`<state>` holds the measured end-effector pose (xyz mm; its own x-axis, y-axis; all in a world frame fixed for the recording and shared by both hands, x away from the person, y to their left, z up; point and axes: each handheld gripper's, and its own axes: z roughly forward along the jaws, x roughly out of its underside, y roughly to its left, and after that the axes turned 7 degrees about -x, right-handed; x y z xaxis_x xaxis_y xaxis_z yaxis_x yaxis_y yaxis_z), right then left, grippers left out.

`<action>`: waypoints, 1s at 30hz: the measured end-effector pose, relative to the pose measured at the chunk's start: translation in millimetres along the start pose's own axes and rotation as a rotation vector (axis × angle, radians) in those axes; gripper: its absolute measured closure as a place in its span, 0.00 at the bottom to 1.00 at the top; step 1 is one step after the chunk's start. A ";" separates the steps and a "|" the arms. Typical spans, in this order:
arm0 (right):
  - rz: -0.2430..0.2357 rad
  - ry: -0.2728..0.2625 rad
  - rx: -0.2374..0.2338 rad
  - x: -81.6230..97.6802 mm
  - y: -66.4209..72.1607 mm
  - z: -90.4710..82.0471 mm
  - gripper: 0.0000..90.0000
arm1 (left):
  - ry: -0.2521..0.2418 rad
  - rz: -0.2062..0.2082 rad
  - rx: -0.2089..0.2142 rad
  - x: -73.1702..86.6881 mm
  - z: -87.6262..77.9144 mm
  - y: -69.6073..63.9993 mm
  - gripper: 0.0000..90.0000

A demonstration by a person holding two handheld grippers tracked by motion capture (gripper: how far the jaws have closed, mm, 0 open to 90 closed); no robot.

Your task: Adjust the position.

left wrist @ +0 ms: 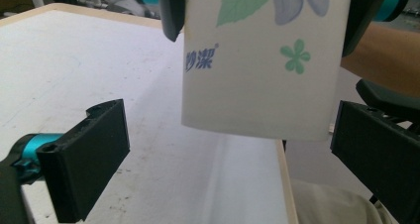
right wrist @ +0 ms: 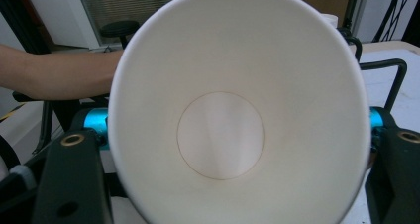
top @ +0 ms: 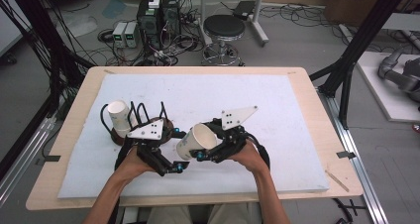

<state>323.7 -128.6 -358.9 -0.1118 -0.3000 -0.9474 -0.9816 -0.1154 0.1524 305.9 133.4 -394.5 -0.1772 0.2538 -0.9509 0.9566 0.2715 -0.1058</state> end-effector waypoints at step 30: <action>0.033 0.027 0.131 3.7 0.3 -17.3 0.31 | 0.034 -0.007 -0.199 37.8 -56.0 3.7 0.02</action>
<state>325.7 -146.1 -357.5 -0.1420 -0.3275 -0.9341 -0.9894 0.0196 0.1436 289.8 196.1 -414.4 -0.1942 0.2812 -0.9398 0.8915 0.4503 -0.0495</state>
